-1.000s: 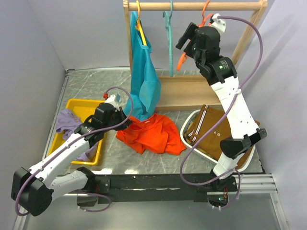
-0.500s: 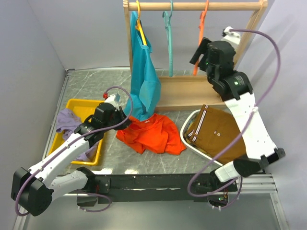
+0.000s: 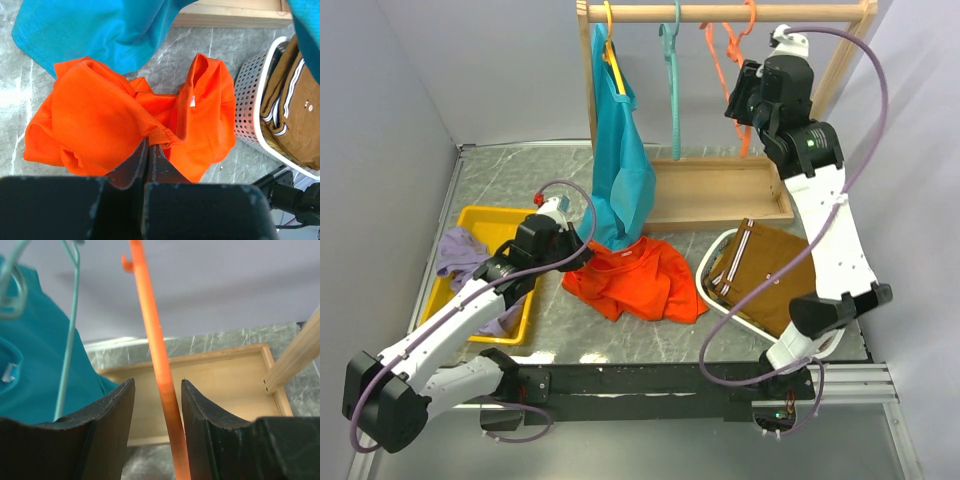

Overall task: Place the t-shirt on the hanger
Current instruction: Pick up the hanger from the clothesline.

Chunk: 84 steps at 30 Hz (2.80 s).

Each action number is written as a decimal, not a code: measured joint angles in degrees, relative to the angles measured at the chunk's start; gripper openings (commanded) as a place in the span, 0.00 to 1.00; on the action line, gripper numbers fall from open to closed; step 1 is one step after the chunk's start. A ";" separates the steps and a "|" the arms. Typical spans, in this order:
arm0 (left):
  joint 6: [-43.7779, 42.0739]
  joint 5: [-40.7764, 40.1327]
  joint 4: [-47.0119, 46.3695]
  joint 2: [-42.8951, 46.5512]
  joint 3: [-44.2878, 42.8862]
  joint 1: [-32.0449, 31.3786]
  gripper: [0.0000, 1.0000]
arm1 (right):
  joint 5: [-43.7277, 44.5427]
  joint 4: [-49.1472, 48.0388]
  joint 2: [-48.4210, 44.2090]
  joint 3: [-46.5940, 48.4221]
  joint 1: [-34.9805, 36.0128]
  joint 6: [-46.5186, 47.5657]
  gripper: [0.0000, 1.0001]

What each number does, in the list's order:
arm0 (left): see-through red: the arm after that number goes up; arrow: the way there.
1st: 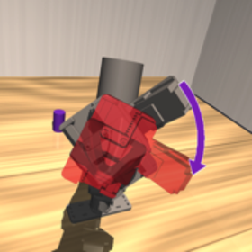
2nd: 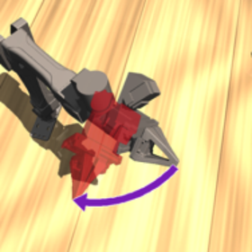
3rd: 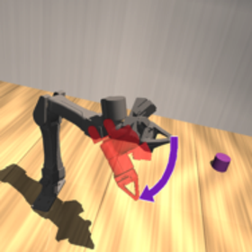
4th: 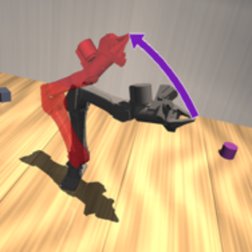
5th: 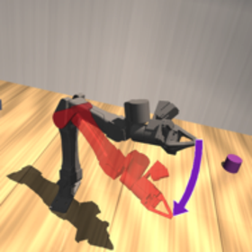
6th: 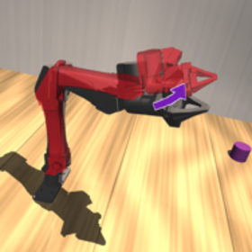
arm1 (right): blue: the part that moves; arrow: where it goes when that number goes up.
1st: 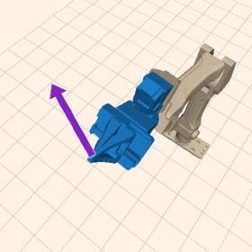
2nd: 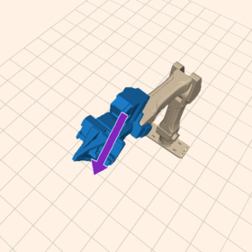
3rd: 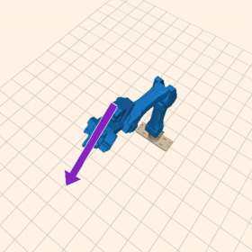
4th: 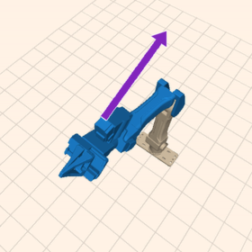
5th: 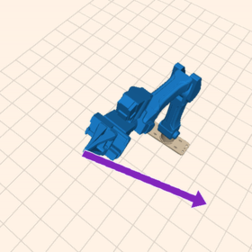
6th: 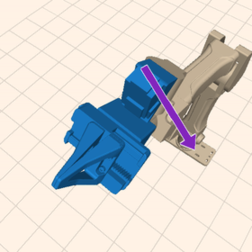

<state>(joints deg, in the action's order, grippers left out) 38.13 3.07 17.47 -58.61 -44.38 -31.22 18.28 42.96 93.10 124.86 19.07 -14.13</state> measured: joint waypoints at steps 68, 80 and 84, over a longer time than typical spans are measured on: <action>-1.01 -0.39 -0.02 0.70 0.00 0.00 0.01 | -6.14 -14.53 -11.45 -14.84 -1.44 11.04 0.00; -0.96 -1.70 0.57 0.72 0.00 0.00 0.01 | -8.94 -20.31 -18.34 -25.97 -1.44 8.46 0.00; -0.92 -1.95 1.29 0.70 0.00 0.00 0.01 | -10.21 -19.17 -23.69 -31.52 -1.44 5.73 0.00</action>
<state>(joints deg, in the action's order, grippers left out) 37.21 1.13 18.76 -57.91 -44.38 -31.22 8.08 23.79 69.41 93.34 17.63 -8.40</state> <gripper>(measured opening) 0.023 0.186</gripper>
